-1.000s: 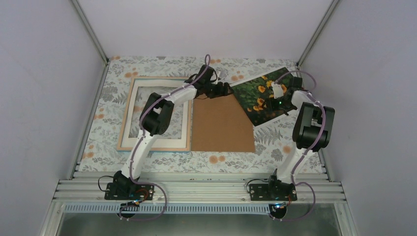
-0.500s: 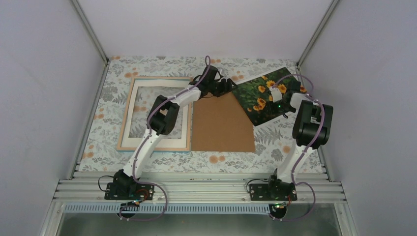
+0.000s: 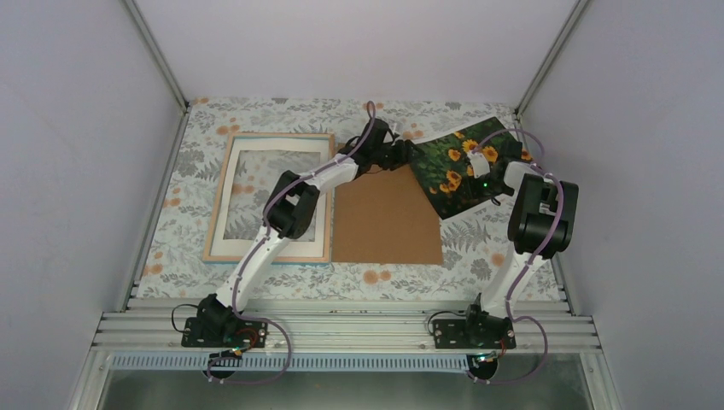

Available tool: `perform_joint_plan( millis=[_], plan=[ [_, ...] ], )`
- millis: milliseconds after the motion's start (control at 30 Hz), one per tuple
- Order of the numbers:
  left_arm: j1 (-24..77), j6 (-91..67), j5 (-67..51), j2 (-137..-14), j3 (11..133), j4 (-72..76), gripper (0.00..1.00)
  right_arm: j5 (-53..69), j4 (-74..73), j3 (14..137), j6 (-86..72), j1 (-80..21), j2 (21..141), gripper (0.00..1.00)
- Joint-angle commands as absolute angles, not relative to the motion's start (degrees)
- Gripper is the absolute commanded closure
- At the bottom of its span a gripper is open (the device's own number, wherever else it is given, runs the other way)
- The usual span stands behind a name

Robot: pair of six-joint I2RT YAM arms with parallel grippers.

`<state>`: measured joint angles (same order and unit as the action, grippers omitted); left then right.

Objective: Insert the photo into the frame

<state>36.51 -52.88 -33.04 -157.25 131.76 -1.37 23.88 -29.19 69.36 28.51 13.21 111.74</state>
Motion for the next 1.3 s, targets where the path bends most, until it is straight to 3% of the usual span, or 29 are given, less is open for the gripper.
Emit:
perform_joint_plan(
  millis=[0,267,567,1000,1267],
  plan=[
    [37.97,-55.26,-32.7,-159.71,132.85,1.77,0.37,23.34,-33.7,67.48,28.63,13.4,115.67,0.62],
    [40.08,-60.17,-32.0,-160.02,130.41,5.0,0.49,24.33,-34.06,67.71,28.39,13.36,115.37,0.61],
    [38.33,-56.94,-30.43,-156.92,130.61,4.09,0.96,27.02,-37.19,70.62,27.68,13.46,112.2,0.47],
    [31.63,-40.89,-29.9,-141.08,128.89,-5.63,0.98,44.66,-39.18,71.51,28.18,13.45,97.6,0.3],
    [23.13,-21.0,-31.92,-126.32,121.29,-21.5,0.98,48.58,-36.94,68.05,27.25,13.47,92.48,0.24]
  ],
)
